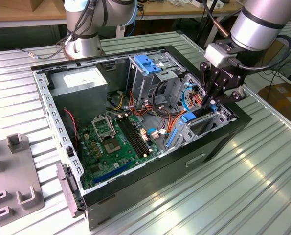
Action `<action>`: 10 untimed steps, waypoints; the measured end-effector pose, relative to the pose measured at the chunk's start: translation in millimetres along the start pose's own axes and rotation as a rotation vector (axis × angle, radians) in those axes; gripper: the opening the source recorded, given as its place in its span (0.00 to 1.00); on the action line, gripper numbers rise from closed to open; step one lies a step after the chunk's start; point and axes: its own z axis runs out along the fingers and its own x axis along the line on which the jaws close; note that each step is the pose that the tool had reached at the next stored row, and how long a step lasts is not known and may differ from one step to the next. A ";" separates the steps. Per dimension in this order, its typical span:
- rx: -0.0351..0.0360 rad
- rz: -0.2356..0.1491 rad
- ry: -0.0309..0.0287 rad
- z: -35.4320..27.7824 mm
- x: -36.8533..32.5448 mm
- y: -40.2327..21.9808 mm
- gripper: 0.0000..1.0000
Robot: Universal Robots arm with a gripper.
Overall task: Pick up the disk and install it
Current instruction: 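Insert the first disk wire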
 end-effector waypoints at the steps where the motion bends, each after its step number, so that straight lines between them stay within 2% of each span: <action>1: -0.0001 0.000 -0.0006 0.5 0.0 0.0 0.16; 5: -0.0001 0.000 -0.0019 2.8 0.1 0.0 0.16; 7: -0.0012 0.000 -0.0025 7.3 0.3 0.1 0.16; 10: -0.0012 0.000 -0.0036 8.0 0.2 0.1 0.16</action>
